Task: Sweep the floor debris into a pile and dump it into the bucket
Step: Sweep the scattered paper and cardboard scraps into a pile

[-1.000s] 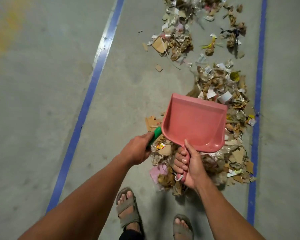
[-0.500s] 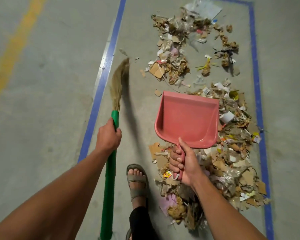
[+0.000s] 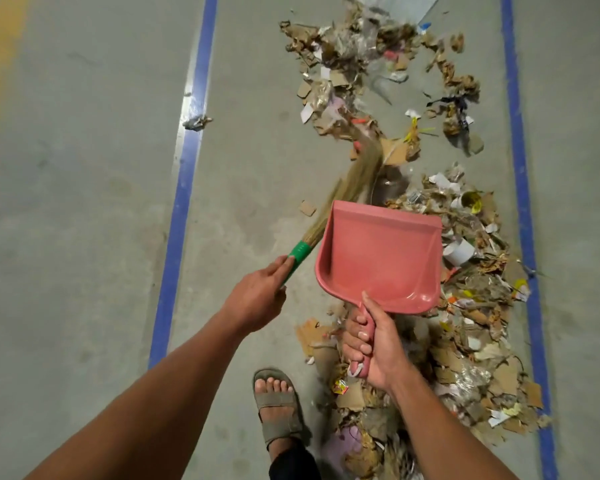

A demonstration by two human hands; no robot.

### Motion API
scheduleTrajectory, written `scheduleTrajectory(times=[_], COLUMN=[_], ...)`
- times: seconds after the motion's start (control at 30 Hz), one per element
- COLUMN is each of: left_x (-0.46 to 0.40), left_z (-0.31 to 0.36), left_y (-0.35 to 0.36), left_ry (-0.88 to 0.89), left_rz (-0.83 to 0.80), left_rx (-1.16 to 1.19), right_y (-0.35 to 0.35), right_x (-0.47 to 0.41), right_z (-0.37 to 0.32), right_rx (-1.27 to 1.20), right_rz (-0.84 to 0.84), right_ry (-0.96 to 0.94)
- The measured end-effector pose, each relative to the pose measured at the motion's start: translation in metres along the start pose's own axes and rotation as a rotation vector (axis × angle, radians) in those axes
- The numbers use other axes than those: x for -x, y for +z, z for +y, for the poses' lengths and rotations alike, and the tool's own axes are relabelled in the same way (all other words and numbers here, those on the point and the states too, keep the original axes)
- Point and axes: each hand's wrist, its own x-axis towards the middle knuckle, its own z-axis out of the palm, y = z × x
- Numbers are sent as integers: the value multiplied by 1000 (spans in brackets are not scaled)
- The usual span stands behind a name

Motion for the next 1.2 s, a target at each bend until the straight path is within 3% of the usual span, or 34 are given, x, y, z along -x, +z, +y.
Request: scheduleTrajectory(times=[0.1, 0.2, 0.5, 0.57, 0.67, 0.73, 0.87, 1.03, 1.2], left_x=[-5, -9, -25, -37, -57, -66, -65, -35, -7], left_z=[-10, -23, -101, -121, -148, -149, -127, -94, -73], left_y=[-18, -47, -99, -102, -98, -92, -81, -84, -98], left_ry=[74, 35, -431, -578, -739, -678, -368, 31, 91], left_rz=[52, 98, 442, 410, 211, 67, -64, -57, -87], left_rx=[-81, -66, 115, 142, 148, 105, 57, -24, -76], right_y=[25, 54, 100, 99, 89, 81, 74, 98, 123], right_x=[-7, -13, -27, -29, -33, -36, -39, -28, 3], right_z=[-18, -32, -39, -35, -23, -14, 16, 51, 78], right_rx=[9, 16, 26, 4, -19, -39, -114, -254, -383], right_rz=[-38, -34, -37, -33, -8, 20, 67, 115, 122], right_ry=[-3, -22, -43, -45, -65, -84, -113, -205, -293])
